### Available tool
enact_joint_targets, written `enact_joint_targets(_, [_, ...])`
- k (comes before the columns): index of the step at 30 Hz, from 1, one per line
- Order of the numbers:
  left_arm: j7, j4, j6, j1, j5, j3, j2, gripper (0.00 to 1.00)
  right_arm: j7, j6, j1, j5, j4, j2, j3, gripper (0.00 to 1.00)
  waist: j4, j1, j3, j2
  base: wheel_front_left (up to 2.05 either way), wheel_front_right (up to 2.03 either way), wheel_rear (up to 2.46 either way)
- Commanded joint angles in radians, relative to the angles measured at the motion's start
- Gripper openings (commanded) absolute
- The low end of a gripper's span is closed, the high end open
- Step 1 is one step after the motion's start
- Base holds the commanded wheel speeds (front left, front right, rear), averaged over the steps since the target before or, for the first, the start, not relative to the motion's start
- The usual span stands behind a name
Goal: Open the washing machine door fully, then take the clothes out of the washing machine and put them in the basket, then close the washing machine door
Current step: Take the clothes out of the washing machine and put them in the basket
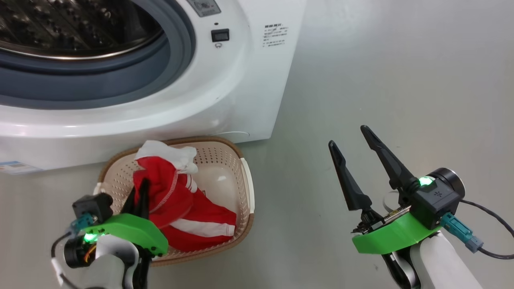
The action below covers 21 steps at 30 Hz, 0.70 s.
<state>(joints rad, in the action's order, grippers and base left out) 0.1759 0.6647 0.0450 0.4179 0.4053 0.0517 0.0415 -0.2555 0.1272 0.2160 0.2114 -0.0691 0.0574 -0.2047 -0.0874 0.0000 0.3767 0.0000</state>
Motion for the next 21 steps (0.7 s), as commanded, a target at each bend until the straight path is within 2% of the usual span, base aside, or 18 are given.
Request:
enact_joint_targets(1, [-0.013,0.021,0.009,0.03,0.016,-0.028,0.013,0.0,-0.006,0.003,0.028,0.0,0.028,-0.004,-0.023,1.0,-0.01,0.0,0.02,0.0,0.0,0.0,0.0])
enact_joint_targets(6, [-0.079,0.178,0.031,0.1,0.062,-0.029,0.013,0.0,-0.006,0.003,0.035,0.005,0.027,-0.006,-0.019,1.0,-0.025,0.0,0.043,0.0,0.0,0.0,0.0])
enact_joint_targets(21, [-0.084,0.499,0.042,0.281,0.046,0.006,0.065,0.0,-0.006,0.003,0.062,0.034,0.049,-0.007,-0.029,1.0,-0.066,0.0,0.14,0.0,0.0,0.0,0.0])
